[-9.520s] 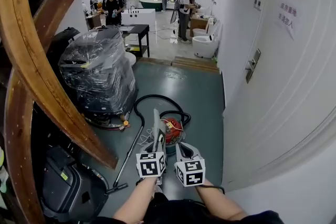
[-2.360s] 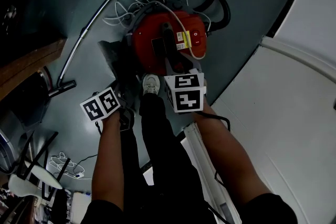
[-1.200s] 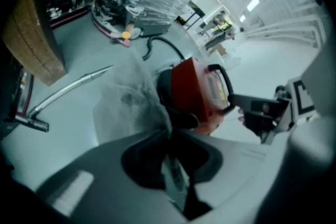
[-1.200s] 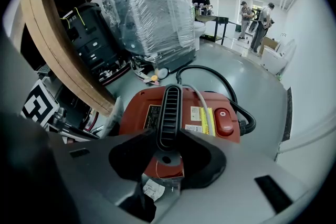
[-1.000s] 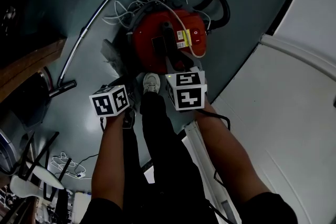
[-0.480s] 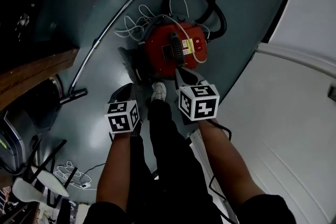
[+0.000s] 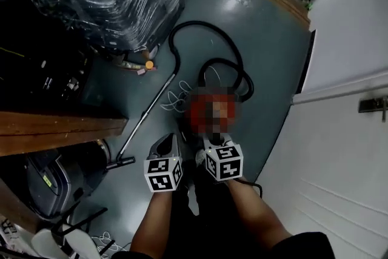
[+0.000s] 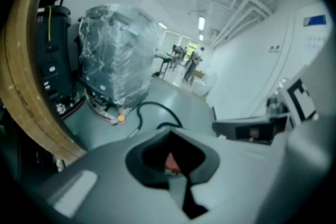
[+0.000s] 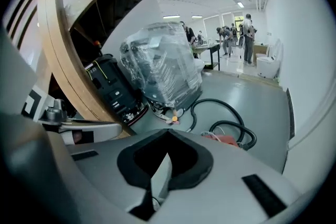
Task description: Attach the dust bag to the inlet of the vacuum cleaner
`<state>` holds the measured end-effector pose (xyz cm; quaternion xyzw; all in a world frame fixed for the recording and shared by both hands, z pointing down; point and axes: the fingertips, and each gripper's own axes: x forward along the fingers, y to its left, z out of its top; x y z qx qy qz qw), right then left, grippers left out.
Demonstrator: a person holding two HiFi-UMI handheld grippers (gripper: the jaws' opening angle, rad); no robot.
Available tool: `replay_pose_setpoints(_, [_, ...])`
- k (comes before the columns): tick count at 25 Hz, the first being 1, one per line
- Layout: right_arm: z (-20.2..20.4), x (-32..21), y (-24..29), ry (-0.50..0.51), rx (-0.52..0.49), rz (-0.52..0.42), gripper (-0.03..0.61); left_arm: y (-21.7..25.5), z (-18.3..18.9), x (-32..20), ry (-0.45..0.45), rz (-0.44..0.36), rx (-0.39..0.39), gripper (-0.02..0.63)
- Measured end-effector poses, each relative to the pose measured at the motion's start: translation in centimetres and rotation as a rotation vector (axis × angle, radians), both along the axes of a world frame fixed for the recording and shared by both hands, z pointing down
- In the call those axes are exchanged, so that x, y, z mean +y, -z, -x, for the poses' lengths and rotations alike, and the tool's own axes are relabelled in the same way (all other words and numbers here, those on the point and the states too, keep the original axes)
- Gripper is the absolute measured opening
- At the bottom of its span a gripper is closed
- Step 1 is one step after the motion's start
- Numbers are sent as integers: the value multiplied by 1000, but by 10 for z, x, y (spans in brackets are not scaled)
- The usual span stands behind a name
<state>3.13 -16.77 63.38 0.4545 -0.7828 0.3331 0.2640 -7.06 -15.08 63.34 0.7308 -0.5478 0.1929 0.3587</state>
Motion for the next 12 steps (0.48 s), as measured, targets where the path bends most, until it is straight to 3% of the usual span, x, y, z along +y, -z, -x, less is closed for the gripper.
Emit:
replay_pose_setpoints(5, [-4, -2, 104, -51, -21, -140, -2, 106, -9, -13, 7, -108, -1, -3])
replay_pose_setpoints(12, [4, -53, 276, -66, -81, -474, -2, 258, -8, -66, 18, -337, -38, -3])
